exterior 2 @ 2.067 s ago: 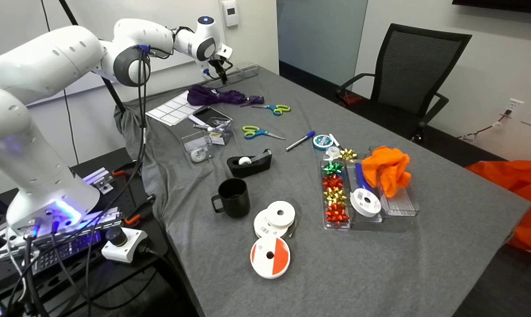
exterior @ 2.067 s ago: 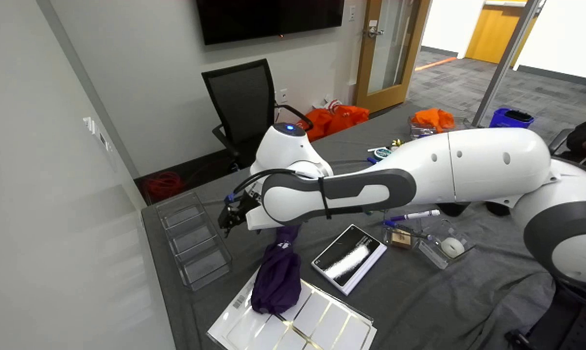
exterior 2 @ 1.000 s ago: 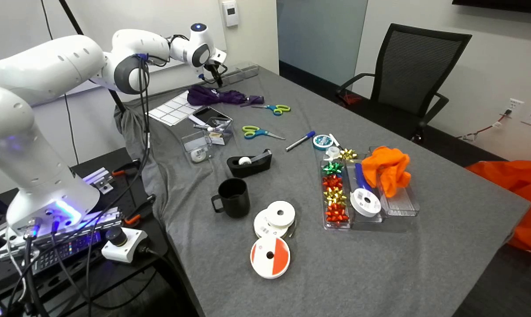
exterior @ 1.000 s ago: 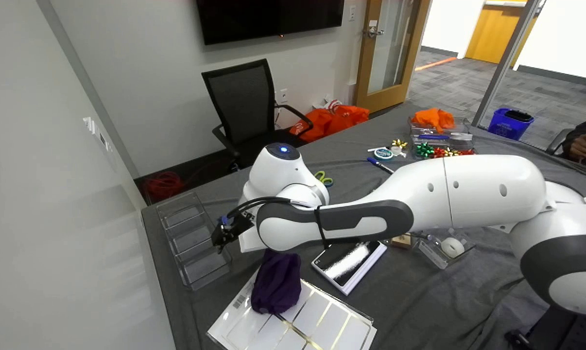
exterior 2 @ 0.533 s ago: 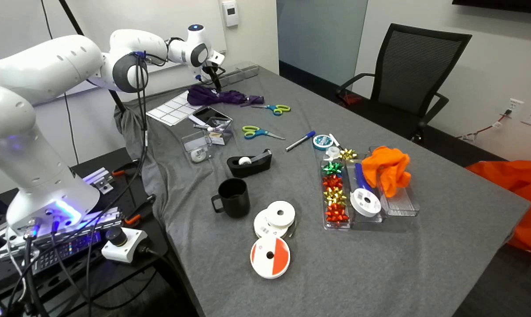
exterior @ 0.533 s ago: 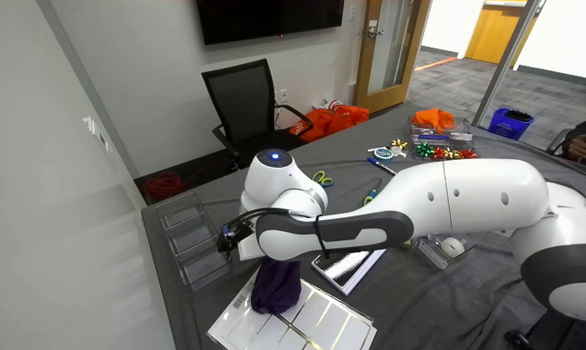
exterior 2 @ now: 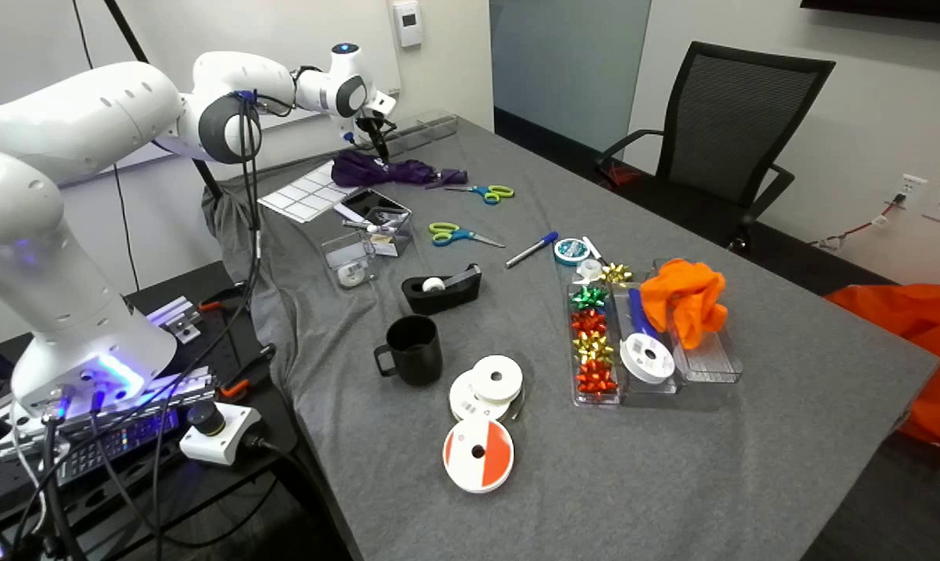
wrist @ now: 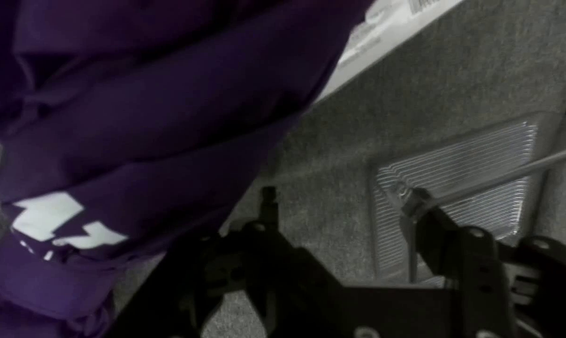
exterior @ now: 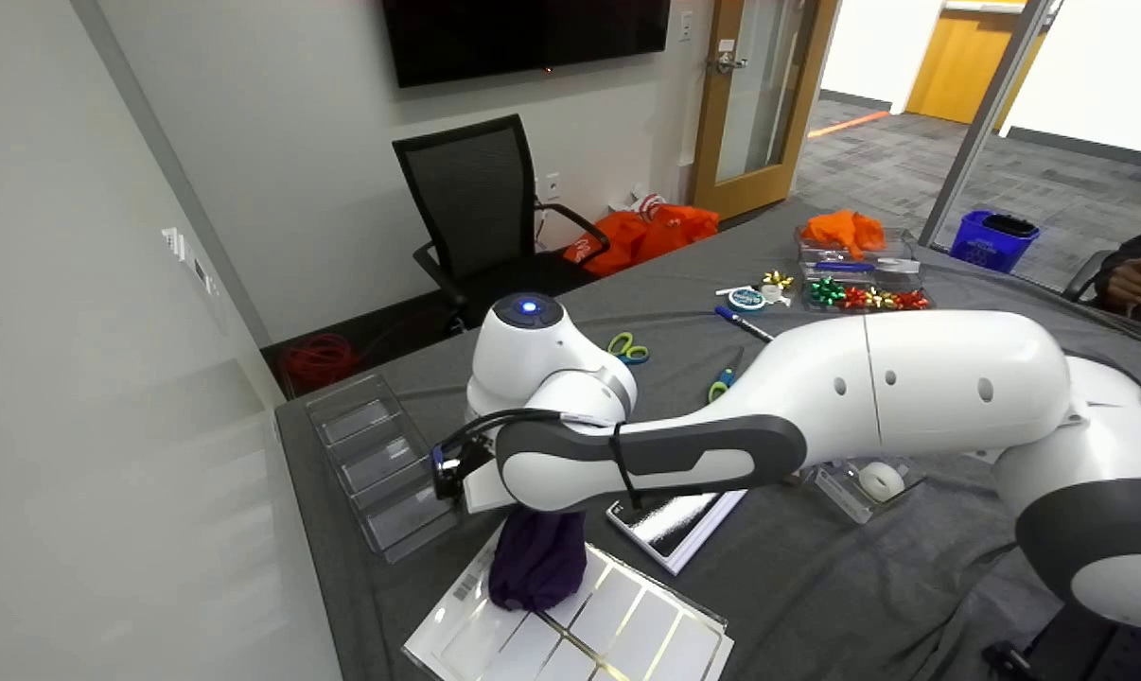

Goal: Move the purple umbrella forward and move the clear case to the right

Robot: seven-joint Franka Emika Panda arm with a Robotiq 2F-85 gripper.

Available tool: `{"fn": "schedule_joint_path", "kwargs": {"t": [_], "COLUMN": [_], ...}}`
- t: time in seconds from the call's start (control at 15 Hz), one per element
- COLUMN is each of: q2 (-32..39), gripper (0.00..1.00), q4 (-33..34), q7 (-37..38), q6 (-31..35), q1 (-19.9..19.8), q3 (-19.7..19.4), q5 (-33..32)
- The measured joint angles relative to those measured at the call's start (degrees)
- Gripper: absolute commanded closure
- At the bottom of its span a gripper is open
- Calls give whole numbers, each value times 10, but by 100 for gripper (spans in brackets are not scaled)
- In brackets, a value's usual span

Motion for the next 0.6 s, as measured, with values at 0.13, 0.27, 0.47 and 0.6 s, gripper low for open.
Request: {"fn": "schedule_joint_path", "kwargs": {"t": [0.13, 0.27, 0.47, 0.6], "q2": [0, -1, -1, -1], "gripper": [74, 88, 100, 98], "q4": [1, 1, 3, 5], "q7": [0, 0, 0, 0], "q6": [-2, -4, -5, -7], "q1": [0, 1, 1, 1], "q3": [0, 0, 0, 0], "q5": [0, 0, 0, 0]}}
